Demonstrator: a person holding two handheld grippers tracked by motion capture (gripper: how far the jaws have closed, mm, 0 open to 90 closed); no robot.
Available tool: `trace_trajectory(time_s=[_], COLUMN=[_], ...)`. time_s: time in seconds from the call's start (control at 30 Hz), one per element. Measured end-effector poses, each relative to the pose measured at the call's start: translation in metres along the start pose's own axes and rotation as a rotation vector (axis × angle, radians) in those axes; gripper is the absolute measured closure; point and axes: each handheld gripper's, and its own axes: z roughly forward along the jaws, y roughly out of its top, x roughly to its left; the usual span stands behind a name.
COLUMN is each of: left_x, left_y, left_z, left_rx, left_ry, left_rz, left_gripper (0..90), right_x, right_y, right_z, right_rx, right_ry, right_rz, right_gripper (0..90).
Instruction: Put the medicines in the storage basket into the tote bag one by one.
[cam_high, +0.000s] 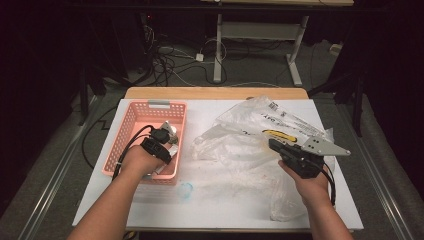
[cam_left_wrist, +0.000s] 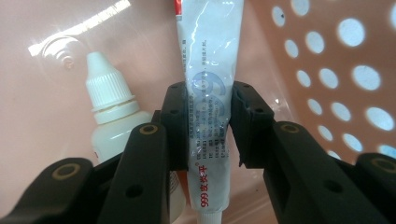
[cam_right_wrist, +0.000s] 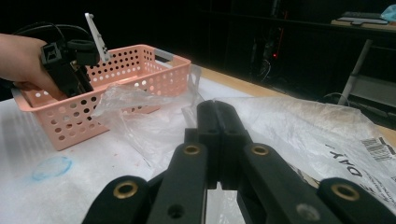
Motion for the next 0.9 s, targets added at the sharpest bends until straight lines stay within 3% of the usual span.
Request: trace_trajectory(time_s=[0.5, 0.9], left_x=[-0.001, 0.006], left_y=[-0.016, -0.035], left_z=[-0.024, -0.039], left_rx=[-0.165, -0.322], left_ry=[-0.013, -0.054], left_rz=[0.02, 0.0], left_gripper=[67.7, 67.7], right_x=[0.0, 0.001], right_y=[0.0, 0.0], right_z=[0.002, 0.001], right_rx=[0.004, 0.004], right_ry=[0.004, 0.001], right_rz=[-0.014, -0.011], right_gripper=[90.0, 90.0])
